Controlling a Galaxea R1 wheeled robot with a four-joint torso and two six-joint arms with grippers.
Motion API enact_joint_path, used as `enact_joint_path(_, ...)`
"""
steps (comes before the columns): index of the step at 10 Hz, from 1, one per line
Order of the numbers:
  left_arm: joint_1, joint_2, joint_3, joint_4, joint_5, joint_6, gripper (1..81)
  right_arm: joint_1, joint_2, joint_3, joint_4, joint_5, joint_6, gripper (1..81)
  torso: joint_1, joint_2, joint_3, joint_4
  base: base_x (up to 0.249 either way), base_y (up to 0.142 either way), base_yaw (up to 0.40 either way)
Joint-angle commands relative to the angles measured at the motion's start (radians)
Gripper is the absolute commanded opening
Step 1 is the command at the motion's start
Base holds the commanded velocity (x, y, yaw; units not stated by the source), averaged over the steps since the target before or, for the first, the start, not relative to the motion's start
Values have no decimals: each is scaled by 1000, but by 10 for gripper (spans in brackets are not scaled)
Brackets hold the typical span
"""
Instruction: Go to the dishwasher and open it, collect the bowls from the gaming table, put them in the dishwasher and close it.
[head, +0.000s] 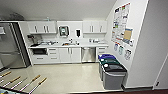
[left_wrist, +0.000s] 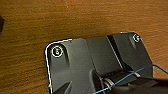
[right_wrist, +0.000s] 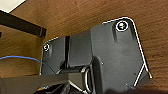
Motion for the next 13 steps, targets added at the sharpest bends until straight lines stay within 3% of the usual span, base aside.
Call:
enact_joint_path(1,-63,-22,6,-8,47,-2,811,48,-20,10,6,-43,0,811,0,0,0,0,193,0,0)
enact_joint_path(13,-59,-23,3,-8,45,0,811,46,-14,7,6,-42,4,811,0,0,0,0,193,0,0)
